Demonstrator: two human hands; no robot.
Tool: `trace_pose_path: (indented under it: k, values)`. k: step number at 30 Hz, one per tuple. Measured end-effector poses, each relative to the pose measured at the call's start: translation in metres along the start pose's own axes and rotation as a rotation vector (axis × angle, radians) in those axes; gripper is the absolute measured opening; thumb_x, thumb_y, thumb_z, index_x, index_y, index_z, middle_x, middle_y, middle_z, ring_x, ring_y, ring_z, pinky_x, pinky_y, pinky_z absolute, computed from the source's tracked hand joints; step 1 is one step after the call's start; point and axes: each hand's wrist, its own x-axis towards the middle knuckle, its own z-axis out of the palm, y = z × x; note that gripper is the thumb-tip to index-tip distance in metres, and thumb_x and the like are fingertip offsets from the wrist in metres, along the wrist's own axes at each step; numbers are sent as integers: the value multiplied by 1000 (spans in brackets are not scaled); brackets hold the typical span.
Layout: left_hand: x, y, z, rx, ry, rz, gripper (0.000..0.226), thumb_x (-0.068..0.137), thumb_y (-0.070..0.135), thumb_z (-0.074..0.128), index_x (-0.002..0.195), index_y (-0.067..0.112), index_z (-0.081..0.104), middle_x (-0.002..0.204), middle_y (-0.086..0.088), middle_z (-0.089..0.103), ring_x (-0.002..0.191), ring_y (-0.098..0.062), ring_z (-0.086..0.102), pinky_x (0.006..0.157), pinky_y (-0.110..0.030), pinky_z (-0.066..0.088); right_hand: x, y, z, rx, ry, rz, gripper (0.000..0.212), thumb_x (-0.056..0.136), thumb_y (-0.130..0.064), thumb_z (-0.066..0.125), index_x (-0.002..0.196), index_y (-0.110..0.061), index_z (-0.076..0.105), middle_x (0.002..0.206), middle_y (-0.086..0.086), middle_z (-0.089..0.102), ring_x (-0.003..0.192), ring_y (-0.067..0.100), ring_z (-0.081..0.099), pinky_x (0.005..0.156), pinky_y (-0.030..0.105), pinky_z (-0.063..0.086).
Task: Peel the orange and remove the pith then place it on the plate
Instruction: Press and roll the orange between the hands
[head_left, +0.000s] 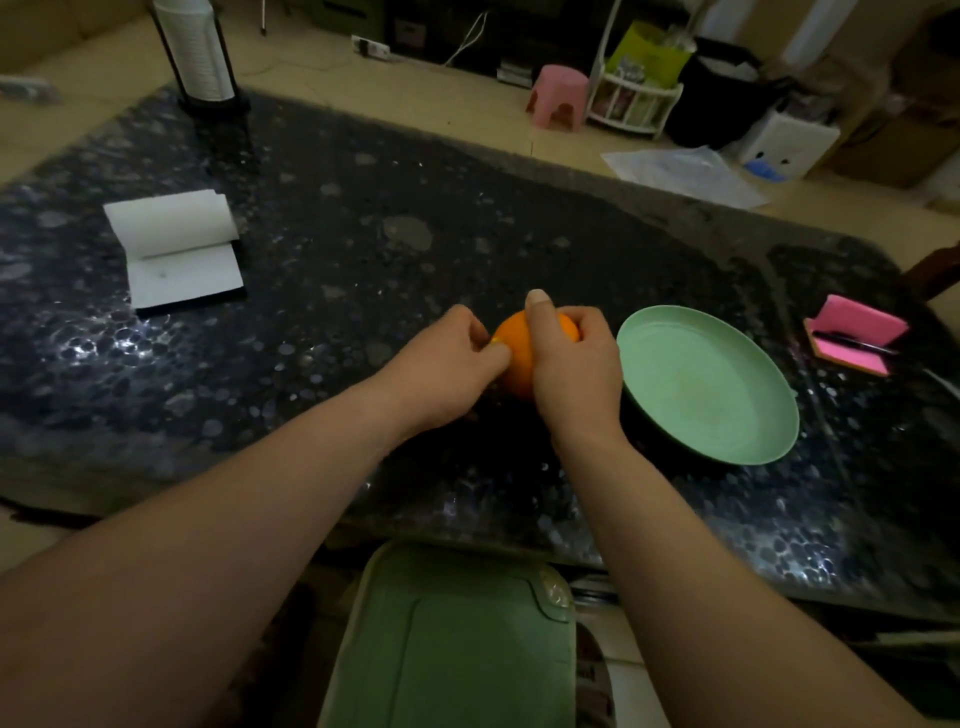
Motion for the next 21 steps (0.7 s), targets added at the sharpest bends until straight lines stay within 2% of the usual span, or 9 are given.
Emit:
trace_pose_path:
  k: [2,4,6,11,15,19,21]
  values:
    - [-3,4,-5,159,-52,-11,19,102,43,55,105,25,58,96,-5,74,86,-22,75,71,-47,67,-1,-1,-2,-29,1,-30,40,92,-71,62,106,-34,63,100,-11,66,92,11,64,88,43,56]
    - [-4,4,-7,224,-109,6,21,105,38,49,103,20,60,91,-8,75,81,-25,75,73,-50,66,-3,0,-2,-53,-21,-69,37,93,-68,64,105,-33,62,98,-11,65,89,8,62,81,39,52]
    - [-4,4,-7,270,-85,32,20,105,36,49,101,19,60,89,-7,74,77,-25,74,74,-49,65,-6,0,-1,-53,-34,-92,35,94,-66,64,105,-33,62,97,-12,64,88,5,61,77,36,49]
    - [-4,3,-2,300,14,91,18,105,32,50,92,20,54,89,-5,67,73,-20,67,60,-36,51,-4,0,1,-17,2,-95,34,94,-67,64,105,-35,61,98,-13,64,90,5,62,83,39,53]
    - [-6,0,-4,205,-2,121,21,106,32,47,91,18,52,89,-9,69,77,-26,74,71,-53,64,0,2,1,70,-25,-19,37,93,-69,63,103,-33,64,104,-7,69,94,14,67,90,47,60]
    - [-7,-2,-5,113,-28,149,19,108,24,44,97,11,52,90,-18,67,80,-32,73,71,-56,64,2,1,-1,204,-43,75,39,97,-65,62,102,-27,67,102,0,72,93,20,72,90,49,62]
    - [-7,-3,-7,54,-41,167,23,112,26,42,103,7,52,88,-19,66,81,-33,71,72,-54,65,4,-1,-3,244,-56,122,40,98,-66,61,104,-27,66,104,1,72,94,21,73,90,49,63]
